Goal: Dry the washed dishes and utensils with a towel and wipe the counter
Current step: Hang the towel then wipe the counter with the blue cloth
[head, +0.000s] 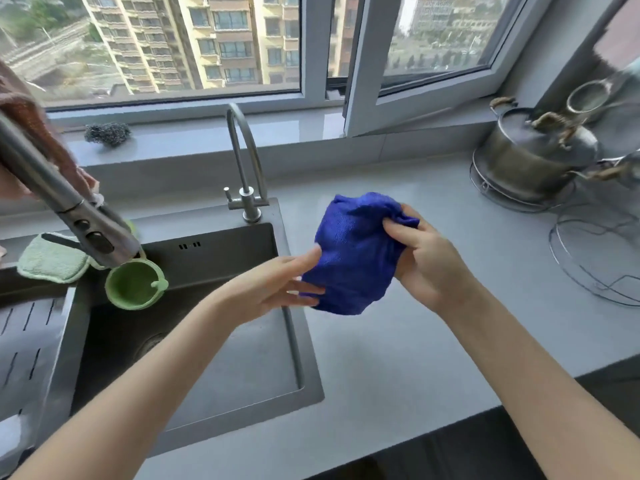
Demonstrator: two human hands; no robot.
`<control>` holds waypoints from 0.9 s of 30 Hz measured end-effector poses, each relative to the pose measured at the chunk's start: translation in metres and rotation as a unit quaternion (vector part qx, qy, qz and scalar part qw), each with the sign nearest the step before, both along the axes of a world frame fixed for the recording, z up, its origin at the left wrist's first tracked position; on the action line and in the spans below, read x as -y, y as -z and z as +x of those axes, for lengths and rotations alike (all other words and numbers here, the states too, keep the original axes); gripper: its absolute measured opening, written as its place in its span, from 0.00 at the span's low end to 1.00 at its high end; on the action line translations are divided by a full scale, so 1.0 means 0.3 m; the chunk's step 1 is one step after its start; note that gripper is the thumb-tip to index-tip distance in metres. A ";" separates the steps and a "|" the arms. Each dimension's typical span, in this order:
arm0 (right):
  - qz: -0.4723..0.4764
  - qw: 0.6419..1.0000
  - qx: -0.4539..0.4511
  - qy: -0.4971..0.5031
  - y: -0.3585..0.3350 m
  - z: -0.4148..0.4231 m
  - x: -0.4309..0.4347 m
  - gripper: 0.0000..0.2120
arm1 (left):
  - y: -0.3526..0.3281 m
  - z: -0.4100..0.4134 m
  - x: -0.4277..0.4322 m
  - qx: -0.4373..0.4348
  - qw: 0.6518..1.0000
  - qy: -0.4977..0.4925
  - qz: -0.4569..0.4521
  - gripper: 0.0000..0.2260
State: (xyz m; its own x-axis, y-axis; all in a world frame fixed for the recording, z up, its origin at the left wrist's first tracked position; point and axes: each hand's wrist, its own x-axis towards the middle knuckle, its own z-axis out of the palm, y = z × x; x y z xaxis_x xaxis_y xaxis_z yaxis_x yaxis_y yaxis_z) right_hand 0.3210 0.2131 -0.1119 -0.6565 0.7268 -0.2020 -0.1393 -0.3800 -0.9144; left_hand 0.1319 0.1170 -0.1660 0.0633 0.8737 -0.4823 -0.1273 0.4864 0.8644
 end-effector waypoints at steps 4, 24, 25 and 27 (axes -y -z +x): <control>0.075 0.997 0.003 0.023 -0.116 0.138 -0.140 0.14 | -0.058 0.117 -0.191 0.059 0.998 -0.010 0.028 0.29; 0.466 0.633 0.617 0.017 0.649 0.198 -0.122 0.33 | 0.237 0.168 -0.299 -0.175 0.964 -0.122 -0.156 0.14; 0.456 0.623 0.635 -0.025 0.692 0.176 -0.097 0.37 | 0.244 0.177 -0.307 -0.177 0.964 -0.126 -0.151 0.13; 0.448 0.618 0.642 -0.066 0.737 0.161 -0.099 0.38 | 0.258 0.195 -0.335 -0.184 0.964 -0.133 -0.139 0.11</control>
State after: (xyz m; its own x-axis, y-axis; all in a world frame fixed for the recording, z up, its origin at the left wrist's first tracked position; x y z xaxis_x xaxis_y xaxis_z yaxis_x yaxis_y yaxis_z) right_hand 0.3692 0.2429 -0.3332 -0.4383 0.8819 -0.1734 0.8988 0.4291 -0.0894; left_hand 0.1904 0.2174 -0.2435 -0.3653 0.6690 -0.6473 0.0117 0.6986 0.7154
